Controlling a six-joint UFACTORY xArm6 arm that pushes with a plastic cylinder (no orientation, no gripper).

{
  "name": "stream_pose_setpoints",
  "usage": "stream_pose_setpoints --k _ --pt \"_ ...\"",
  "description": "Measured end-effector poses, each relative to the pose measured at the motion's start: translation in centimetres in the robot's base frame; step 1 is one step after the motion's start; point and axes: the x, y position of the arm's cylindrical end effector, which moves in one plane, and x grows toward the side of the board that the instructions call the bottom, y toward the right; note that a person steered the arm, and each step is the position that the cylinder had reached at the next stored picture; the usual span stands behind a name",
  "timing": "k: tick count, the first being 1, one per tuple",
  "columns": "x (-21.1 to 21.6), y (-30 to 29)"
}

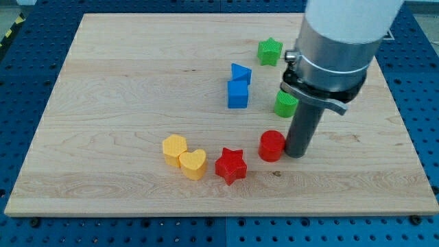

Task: Move the green circle closer to the blue triangle and blue cube

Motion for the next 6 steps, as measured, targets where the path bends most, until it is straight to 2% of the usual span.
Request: stream_pose_setpoints --k 3,4,6 --pt "0.0 -7.9" --pt "-0.1 -5.2" --pt "-3.3 4.5"
